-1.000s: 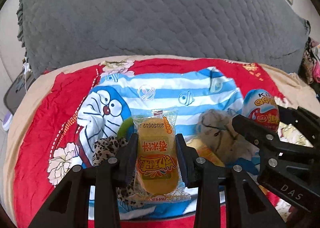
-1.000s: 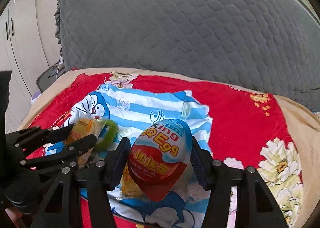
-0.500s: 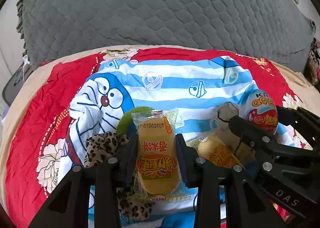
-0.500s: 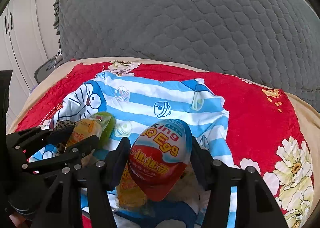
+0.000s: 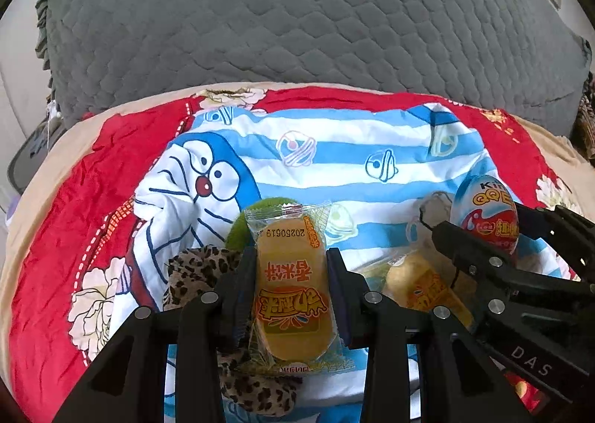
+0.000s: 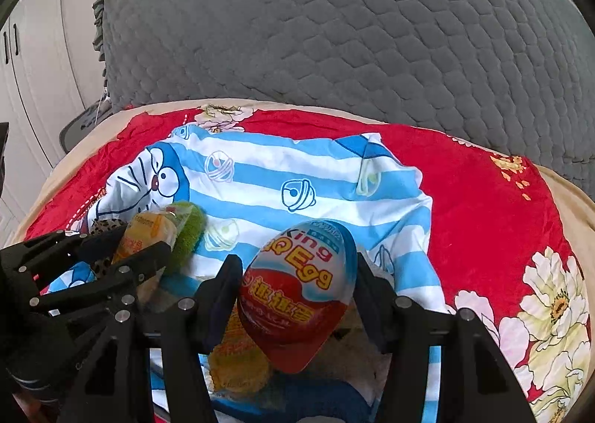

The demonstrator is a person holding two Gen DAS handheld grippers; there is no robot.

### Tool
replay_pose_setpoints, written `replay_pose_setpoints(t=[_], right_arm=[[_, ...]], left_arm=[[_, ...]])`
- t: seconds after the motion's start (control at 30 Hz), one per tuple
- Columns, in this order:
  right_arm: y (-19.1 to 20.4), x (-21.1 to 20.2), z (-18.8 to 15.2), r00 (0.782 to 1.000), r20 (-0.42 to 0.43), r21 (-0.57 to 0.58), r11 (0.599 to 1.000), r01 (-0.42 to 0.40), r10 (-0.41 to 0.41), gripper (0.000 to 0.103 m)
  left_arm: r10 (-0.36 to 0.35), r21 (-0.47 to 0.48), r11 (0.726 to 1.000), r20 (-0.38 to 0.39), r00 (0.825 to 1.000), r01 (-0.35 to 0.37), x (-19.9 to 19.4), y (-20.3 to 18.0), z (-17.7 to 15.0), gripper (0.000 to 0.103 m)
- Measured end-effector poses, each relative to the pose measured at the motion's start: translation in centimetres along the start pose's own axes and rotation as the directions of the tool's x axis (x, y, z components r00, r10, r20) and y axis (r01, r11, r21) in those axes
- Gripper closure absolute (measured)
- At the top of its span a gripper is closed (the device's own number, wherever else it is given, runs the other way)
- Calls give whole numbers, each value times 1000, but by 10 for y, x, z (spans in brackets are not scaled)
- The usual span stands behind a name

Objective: Organize objects
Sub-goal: 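Lower the bread packet onto the shirt with the left tool while the right tool lowers the egg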

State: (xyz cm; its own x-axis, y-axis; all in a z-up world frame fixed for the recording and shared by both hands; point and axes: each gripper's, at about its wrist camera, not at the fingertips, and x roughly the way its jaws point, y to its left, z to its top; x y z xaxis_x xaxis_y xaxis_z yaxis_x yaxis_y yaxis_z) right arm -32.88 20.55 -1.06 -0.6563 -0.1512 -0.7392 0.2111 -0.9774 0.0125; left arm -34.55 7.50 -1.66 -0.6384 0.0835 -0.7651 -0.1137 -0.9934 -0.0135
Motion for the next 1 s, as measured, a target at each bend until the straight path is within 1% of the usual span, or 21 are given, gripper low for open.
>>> replay_pose_setpoints(t=[0.33, 0.67, 1.0], right_arm=[[2, 11, -5, 1000, -20, -4, 1000, 8, -8, 44], [4, 16, -12, 1000, -29, -6, 1000, 8, -8, 44], [3, 19, -11, 1000, -27, -4, 1000, 13, -13, 44]], left_arm=[[11, 17, 1000, 1, 1000, -11, 7, -1, -4, 65], [36, 44, 998, 25, 999, -37, 6, -5, -8, 64], [27, 27, 999, 26, 999, -27, 7, 0, -9, 63]])
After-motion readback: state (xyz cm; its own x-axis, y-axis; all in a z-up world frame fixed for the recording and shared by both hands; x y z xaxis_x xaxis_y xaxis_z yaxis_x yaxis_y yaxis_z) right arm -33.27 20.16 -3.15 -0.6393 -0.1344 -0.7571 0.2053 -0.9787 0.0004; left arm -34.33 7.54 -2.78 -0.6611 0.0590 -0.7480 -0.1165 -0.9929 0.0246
